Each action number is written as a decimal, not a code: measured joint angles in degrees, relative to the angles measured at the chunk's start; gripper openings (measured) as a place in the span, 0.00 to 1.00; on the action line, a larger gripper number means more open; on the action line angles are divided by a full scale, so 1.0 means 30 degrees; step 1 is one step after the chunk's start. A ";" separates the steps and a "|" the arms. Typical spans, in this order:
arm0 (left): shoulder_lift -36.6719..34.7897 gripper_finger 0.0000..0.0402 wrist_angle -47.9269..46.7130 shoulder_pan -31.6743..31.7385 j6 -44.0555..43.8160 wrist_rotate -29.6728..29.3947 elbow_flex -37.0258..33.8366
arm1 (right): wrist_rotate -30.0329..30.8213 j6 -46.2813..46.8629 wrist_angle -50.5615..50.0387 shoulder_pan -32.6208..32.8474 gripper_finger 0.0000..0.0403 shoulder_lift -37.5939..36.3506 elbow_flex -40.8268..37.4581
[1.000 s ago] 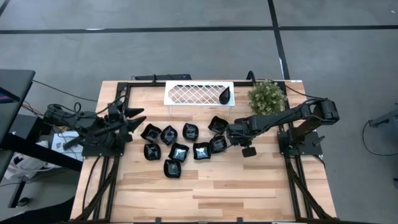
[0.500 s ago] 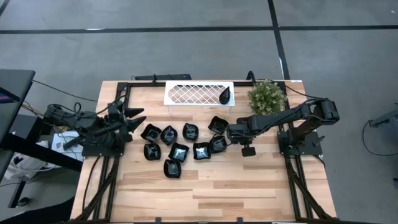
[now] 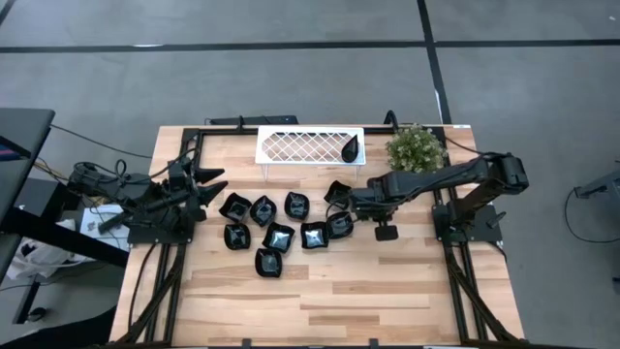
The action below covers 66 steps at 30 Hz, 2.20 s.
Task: Pick & Place Mini shaped plates
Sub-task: Put the distorted square plate on the shelf
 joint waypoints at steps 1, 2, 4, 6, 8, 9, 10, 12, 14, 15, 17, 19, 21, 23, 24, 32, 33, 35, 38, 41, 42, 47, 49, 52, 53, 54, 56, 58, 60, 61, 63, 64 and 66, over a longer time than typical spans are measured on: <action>0.0003 0.53 0.0000 -0.0004 0.0000 0.0003 0.0000 | 0.0000 0.0000 -0.0352 0.0119 0.00 0.0000 0.0382; 0.0000 0.53 -0.0003 0.0002 0.0000 0.0000 0.0000 | -0.0007 0.0000 -0.0724 0.0244 0.00 0.0000 0.0763; 0.0004 0.53 0.0000 -0.0001 0.0000 0.0003 0.0000 | -0.0007 0.0005 -0.1468 0.0514 0.00 0.0000 0.1520; 0.0001 0.53 0.0000 0.0001 0.0000 0.0001 0.0000 | -0.0007 0.0073 -0.2305 0.0821 0.00 0.0000 0.2273; 0.0007 0.53 -0.0007 -0.0005 0.0000 0.0000 0.0000 | -0.0054 0.0338 -0.3087 0.1172 0.00 0.0000 0.3020; 0.0004 0.53 0.0000 -0.0002 0.0000 0.0000 0.0000 | -0.0072 0.0502 -0.3411 0.1354 0.00 0.0000 0.3398; 0.0007 0.53 -0.0006 0.0001 0.0000 0.0001 0.0000 | -0.0135 0.0664 -0.3703 0.1559 0.00 0.0000 0.3809; 0.0004 0.53 0.0000 0.0002 0.0000 0.0004 0.0000 | -0.0375 0.1067 -0.4040 0.1979 0.00 0.0000 0.4649; 0.0002 0.53 -0.0002 -0.0004 0.0000 0.0000 0.0000 | -0.0770 0.1518 -0.4002 0.2374 0.00 0.0000 0.5532; 0.0002 0.53 0.0000 -0.0005 0.0000 0.0000 0.0000 | -0.0993 0.1701 -0.3913 0.2567 0.00 0.0000 0.5970; 0.0029 0.53 0.0000 -0.0005 0.0000 0.0000 0.0000 | -0.1049 0.2072 -0.3340 0.2988 0.00 0.0000 0.6777; 0.0036 0.53 -0.0007 -0.0005 0.0000 0.0004 0.0000 | -0.1049 0.2208 -0.2473 0.3316 0.00 0.0000 0.7493; 0.0036 0.53 -0.0001 -0.0004 0.0000 0.0004 0.0000 | -0.1042 0.2216 -0.1452 0.3600 0.00 0.0000 0.8133; 0.0036 0.53 -0.0007 -0.0005 0.0000 0.0007 0.0000 | -0.1039 0.2215 -0.0255 0.3765 0.00 0.0000 0.8614; 0.0036 0.53 -0.0007 -0.0001 0.0000 0.0000 0.0000 | -0.1035 0.2191 0.0284 0.3845 0.00 0.0000 0.8809; 0.0036 0.53 -0.0007 0.0001 0.0000 0.0007 0.0000 | -0.0998 0.1781 0.2511 0.3851 0.00 0.0000 0.9646; 0.0036 0.53 -0.0007 -0.0003 0.0000 0.0006 0.0000 | -0.0998 0.1694 0.2509 0.3855 0.00 0.0000 0.9644; 0.0036 0.53 -0.0007 0.0000 0.0000 0.0003 0.0000 | -0.0991 0.1351 0.2502 0.3847 0.00 0.0000 0.9641; 0.0036 0.53 -0.0007 0.0002 0.0000 0.0000 0.0000 | -0.0970 0.0691 0.2700 0.3826 0.00 0.0000 0.9641; 0.0036 0.53 -0.0007 0.0001 0.0000 0.0001 0.0000 | -0.0512 0.0134 0.3463 0.3775 0.00 0.0000 0.9641; 0.0036 0.53 -0.0007 -0.0003 0.0000 0.0005 0.0000 | -0.0442 -0.0263 0.3769 0.3767 0.00 0.0000 0.9641; 0.0036 0.53 -0.0007 -0.0003 0.0000 0.0000 0.0000 | 0.0993 -0.3556 0.5953 0.3657 0.00 0.0000 0.9641; 0.0036 0.53 -0.0007 -0.0004 0.0000 0.0006 0.0000 | 0.1761 -0.4607 0.6781 0.3382 0.00 0.0000 0.9641; 0.0036 0.53 -0.0007 -0.0005 0.0000 0.0001 0.0000 | 0.2645 -0.5553 0.7535 0.2700 0.00 0.0000 0.9641; 0.0036 0.53 -0.0007 -0.0005 0.0000 0.0007 0.0000 | 0.2690 -0.5753 0.7645 0.2416 0.00 0.0000 0.9641; 0.0036 0.53 -0.0007 -0.0005 0.0000 0.0000 0.0000 | 0.2693 -0.5844 0.7678 0.2119 0.00 0.0000 0.9645; 0.0036 0.53 -0.0007 0.0001 0.0000 0.0000 0.0000 | 0.2688 -0.5956 0.7666 0.1510 0.00 0.0000 0.9641; 0.0036 0.53 -0.0007 -0.0003 0.0000 0.0000 0.0000 | 0.2688 -0.6011 0.7655 0.0947 0.00 0.0000 0.9641; 0.0036 0.53 -0.0007 -0.0005 0.0000 0.0000 0.0000 | 0.2671 -0.6011 0.7640 0.0337 0.00 0.0000 0.9641; 0.0036 0.53 -0.0007 -0.0003 0.0000 0.0002 0.0000 | 0.2767 -0.5954 0.7640 0.0040 0.00 0.0000 0.9641; 0.0036 0.53 -0.0007 0.0000 0.0000 0.0000 0.0000 | 0.2828 -0.5477 0.7516 -0.0540 0.00 0.0000 0.9687; 0.0036 0.53 -0.0007 -0.0005 0.0000 0.0000 0.0000 | 0.2780 -0.5232 0.7294 -0.0803 0.00 0.0004 0.9793; 0.0036 0.53 -0.0007 -0.0005 0.0007 0.0000 0.0000 | 0.2576 -0.5101 0.6816 -0.1244 0.00 0.0449 1.0337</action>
